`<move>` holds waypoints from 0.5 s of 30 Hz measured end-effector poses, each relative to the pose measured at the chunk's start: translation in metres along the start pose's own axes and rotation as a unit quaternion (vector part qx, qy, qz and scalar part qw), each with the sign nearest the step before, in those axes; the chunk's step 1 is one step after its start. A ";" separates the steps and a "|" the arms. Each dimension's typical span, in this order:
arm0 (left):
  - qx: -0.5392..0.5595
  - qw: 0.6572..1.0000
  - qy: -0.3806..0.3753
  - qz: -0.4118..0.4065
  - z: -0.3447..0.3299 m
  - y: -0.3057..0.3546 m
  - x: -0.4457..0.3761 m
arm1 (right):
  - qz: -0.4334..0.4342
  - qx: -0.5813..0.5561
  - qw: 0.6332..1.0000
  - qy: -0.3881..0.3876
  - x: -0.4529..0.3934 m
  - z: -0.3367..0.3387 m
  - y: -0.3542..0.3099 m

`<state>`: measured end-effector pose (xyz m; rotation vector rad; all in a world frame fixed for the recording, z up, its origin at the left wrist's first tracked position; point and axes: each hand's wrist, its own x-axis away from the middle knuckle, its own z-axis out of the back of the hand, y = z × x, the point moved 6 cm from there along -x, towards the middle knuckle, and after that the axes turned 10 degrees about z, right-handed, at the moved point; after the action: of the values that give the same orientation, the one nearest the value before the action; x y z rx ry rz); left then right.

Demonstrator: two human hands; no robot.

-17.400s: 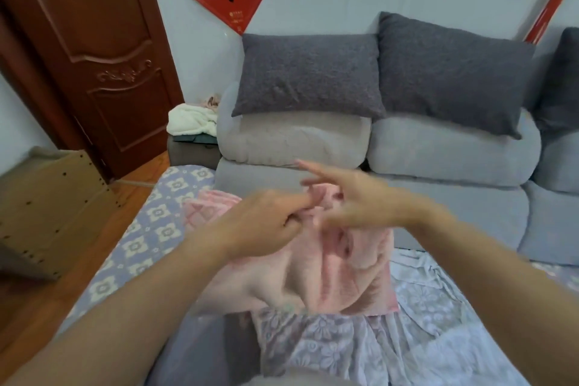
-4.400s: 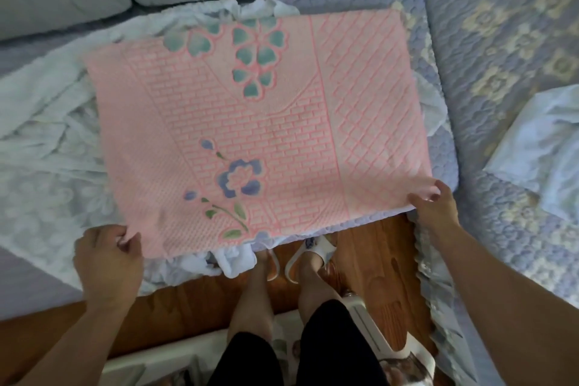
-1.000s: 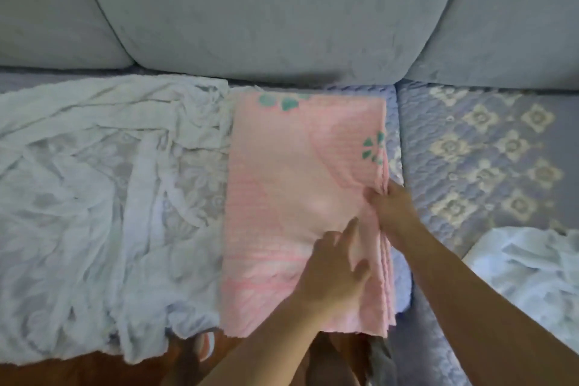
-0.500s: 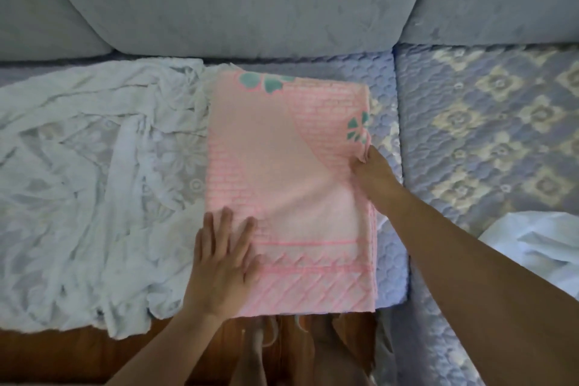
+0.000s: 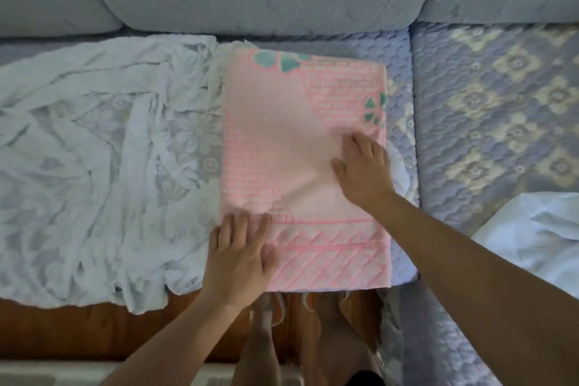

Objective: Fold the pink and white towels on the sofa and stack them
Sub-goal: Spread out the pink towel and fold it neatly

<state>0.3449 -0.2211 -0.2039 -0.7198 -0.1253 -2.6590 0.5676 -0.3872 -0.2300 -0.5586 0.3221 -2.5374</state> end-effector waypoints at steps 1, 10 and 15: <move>0.000 0.999 0.031 -0.018 0.016 0.003 -0.010 | -0.011 0.019 0.999 0.030 -0.012 0.010 0.004; -0.006 0.967 0.200 -0.158 0.057 0.019 -0.160 | 0.120 0.128 0.983 0.059 -0.084 0.014 0.011; -0.013 0.986 0.113 -0.119 0.030 0.015 -0.172 | -0.053 0.041 0.997 0.034 -0.086 0.010 0.067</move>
<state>0.5017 -0.1712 -0.2643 -0.4293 -0.1211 -2.9526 0.6687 -0.3985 -0.2711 -0.4692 0.2172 -2.6630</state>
